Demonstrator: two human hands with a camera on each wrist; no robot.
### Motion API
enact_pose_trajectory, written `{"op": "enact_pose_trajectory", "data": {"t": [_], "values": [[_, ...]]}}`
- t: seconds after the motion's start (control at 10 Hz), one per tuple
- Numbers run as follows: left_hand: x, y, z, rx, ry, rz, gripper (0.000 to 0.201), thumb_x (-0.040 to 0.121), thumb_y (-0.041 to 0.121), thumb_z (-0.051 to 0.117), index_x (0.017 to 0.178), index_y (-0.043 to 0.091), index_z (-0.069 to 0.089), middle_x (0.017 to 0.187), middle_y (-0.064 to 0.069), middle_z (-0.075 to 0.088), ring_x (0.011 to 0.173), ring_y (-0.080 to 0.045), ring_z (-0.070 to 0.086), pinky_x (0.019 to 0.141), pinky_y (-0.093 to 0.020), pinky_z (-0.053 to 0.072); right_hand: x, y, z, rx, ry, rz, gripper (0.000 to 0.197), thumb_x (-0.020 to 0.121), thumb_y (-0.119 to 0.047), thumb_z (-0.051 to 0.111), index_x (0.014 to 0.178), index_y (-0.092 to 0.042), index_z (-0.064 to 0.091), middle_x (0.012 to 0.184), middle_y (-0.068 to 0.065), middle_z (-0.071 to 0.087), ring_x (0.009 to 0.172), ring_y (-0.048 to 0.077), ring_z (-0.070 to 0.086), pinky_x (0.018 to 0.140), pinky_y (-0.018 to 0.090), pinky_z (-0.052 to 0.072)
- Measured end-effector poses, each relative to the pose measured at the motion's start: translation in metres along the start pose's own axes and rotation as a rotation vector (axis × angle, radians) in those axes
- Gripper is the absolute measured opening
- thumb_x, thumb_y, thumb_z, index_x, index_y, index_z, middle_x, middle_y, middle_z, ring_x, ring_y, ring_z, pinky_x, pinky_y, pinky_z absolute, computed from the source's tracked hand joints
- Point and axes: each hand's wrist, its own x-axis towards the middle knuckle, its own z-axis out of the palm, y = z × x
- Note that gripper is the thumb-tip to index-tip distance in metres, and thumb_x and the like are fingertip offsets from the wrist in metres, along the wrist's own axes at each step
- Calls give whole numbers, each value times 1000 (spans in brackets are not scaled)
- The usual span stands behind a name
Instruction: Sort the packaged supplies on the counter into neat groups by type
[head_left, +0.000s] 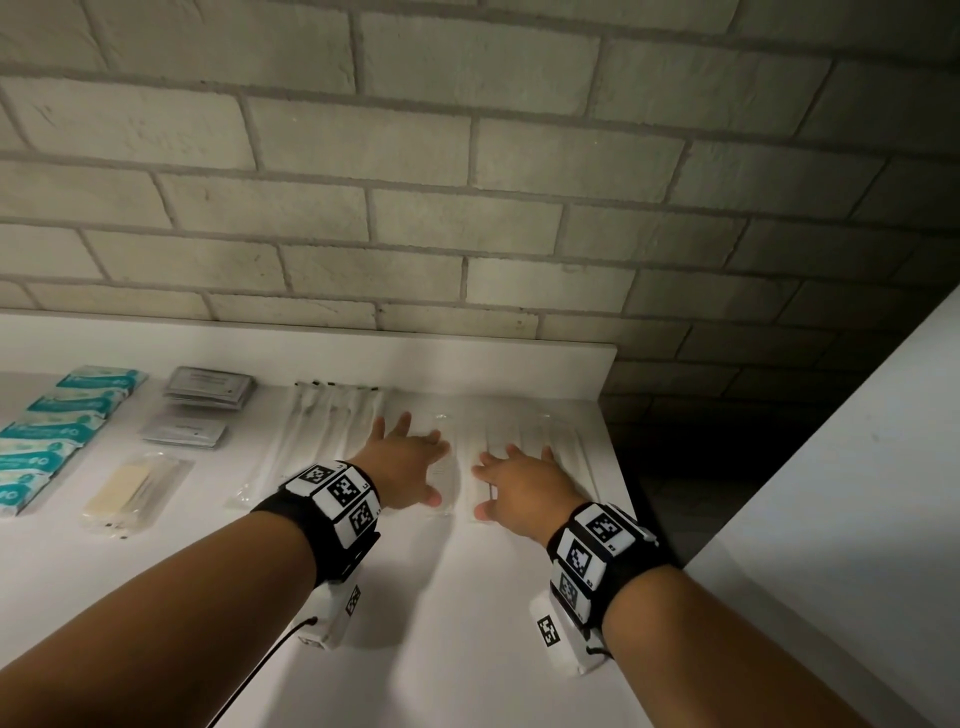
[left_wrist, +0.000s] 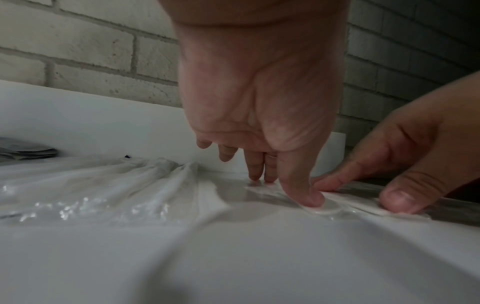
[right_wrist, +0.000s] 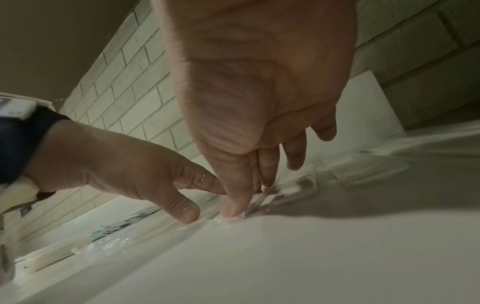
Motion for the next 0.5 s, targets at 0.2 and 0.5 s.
{"op": "enact_pose_trajectory", "data": {"t": [0.2, 0.5], "values": [[-4, 0, -3, -42, 60, 7, 81, 88, 46, 58, 154, 27, 14, 162, 3, 5, 148, -30, -11, 116, -52, -10, -11, 2, -4, 86, 54, -11, 62, 95, -44, 48, 151, -26, 27, 162, -6, 13, 150, 19, 4, 120, 53, 0], [-88, 0, 25, -321, 176, 69, 77, 86, 48, 62, 150, 39, 21, 160, 13, 12, 149, -11, 7, 118, -31, 6, -95, 5, 10, 652, 108, 26, 57, 85, -42, 67, 138, -31, 49, 135, -8, 57, 120, 7, 55, 104, 29, 43]]}}
